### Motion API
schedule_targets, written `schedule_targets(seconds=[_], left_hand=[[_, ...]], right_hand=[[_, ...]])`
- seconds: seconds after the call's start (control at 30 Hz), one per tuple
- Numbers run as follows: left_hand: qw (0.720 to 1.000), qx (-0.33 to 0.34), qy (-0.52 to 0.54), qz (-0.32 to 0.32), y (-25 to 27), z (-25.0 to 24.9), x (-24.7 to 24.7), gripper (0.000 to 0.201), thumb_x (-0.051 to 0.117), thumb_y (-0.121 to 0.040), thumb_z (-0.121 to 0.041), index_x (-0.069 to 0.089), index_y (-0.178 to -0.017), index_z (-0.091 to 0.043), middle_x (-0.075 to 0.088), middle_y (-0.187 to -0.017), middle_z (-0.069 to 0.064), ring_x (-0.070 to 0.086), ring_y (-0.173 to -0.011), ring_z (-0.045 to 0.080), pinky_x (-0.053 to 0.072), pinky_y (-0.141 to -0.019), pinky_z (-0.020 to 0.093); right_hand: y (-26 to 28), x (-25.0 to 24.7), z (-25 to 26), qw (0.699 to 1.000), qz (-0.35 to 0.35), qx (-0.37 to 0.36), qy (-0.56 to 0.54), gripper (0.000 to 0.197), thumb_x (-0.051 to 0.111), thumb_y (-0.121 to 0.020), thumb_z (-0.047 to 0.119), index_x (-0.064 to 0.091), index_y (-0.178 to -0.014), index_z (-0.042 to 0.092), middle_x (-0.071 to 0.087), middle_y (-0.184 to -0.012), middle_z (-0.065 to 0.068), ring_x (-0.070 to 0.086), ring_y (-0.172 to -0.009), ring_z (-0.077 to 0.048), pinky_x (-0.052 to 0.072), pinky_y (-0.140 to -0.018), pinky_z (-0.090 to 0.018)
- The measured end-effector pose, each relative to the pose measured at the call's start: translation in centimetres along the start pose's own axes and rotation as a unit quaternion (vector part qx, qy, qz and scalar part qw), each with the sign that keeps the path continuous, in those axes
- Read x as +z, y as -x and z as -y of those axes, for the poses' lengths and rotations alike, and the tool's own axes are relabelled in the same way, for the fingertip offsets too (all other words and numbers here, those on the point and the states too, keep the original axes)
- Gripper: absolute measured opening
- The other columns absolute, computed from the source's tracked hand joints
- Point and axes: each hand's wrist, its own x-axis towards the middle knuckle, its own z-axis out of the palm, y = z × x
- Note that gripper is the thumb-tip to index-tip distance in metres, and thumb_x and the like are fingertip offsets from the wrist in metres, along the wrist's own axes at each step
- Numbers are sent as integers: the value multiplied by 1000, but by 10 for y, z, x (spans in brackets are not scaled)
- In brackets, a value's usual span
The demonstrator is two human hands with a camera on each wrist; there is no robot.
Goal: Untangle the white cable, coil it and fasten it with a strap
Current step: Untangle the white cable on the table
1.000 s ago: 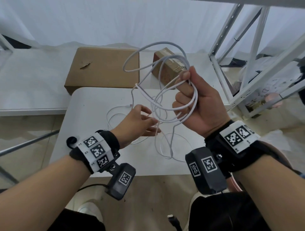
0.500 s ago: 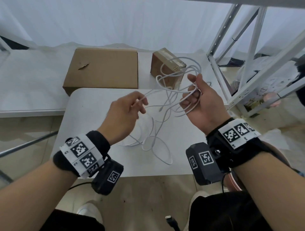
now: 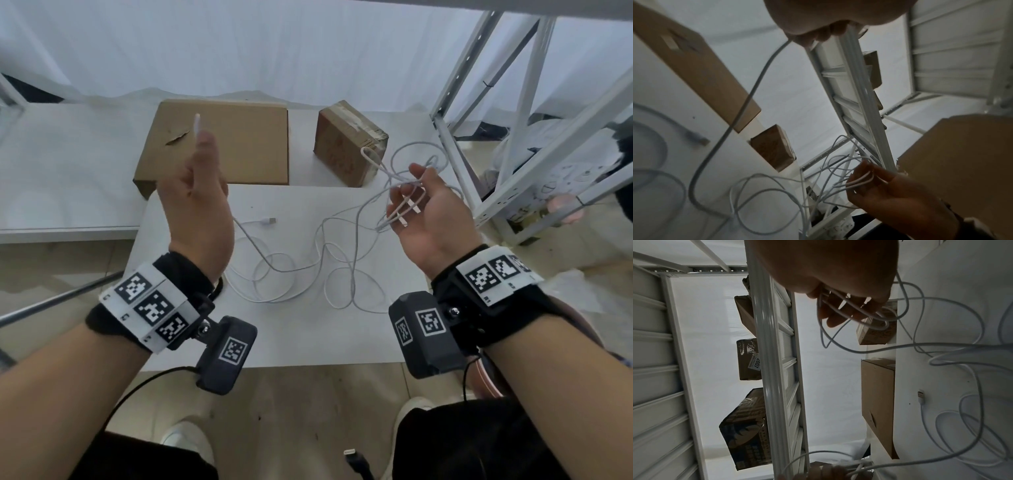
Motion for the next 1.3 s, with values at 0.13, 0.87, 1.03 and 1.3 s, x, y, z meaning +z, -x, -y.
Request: schedule_targets(seconds=[0.13,0.87,1.03,1.3], left_hand=[[971,1,-180,160,-2,21,-1,44,37,-107,-36,62,-77,-16,42,-57,-3,37,-47,6,30,-53,27],[975,-203,41,85,-10,30,3,53,34,-107,-43,71,-78,-19,75,-88,1,67,-87,13,48,-81,31],[966,-213,125,75,-12,25,4,48,44,-103,-28,60,-60,-14,68,-73,5,47,-53,13,38,-57,26],[943,-105,-74,307,-2,36,5,43,49,-105,-19,49,-142,-40,69,-124,-6,35,-52,5,39,-54,22]], right_hand=[[3,1,0,1000,28,3,5,19,45,-105,27,62,-103,18,66,-70,2,63,-81,-18,47,-73,-30],[24,13,9,985,162,-12,-59,48,63,-90,24,35,-51,18,21,-47,2,26,-52,-16,36,-63,-30],[30,15,12,971,218,22,-93,55,51,-96,28,18,-53,20,10,-48,1,19,-55,-15,38,-66,-29],[33,17,13,933,328,70,-128,54,46,-92,33,19,-47,19,12,-39,2,18,-55,-14,36,-72,-28]])
